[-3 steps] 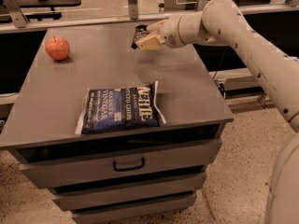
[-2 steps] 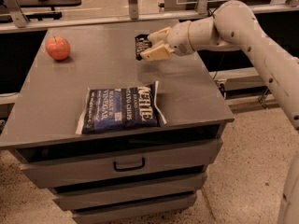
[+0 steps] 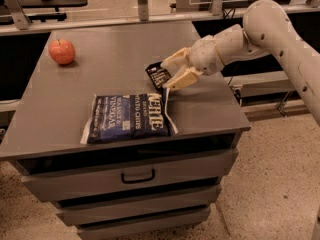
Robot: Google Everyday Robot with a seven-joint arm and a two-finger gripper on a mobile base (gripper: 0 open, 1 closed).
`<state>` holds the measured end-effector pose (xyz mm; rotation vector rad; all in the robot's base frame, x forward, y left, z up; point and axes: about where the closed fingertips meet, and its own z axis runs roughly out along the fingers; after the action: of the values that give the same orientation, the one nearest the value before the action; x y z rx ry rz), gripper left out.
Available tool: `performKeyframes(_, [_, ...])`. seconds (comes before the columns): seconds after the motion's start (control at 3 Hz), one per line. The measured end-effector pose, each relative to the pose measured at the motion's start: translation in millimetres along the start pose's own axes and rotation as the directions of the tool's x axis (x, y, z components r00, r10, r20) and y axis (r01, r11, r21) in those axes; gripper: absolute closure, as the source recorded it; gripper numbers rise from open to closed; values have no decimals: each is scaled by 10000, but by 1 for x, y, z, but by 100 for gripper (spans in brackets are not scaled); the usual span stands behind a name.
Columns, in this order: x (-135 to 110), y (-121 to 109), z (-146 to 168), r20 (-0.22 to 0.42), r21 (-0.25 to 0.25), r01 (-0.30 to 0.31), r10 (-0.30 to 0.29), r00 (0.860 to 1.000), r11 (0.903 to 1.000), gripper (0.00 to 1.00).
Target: Move rxbar chocolate near blue chip bag
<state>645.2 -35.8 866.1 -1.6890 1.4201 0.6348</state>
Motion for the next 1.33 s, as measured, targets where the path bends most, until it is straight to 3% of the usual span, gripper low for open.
performKeyframes(0.33, [14,36,-10,-509,-1138,307,-366,9980,9930,100])
performKeyframes(1.0, [31,61,-42,-1245,-2319,581,-889,9882,9710,100])
performKeyframes(1.33, [38,58,-55,-1606,-2416,577,-986,9821,9687,82])
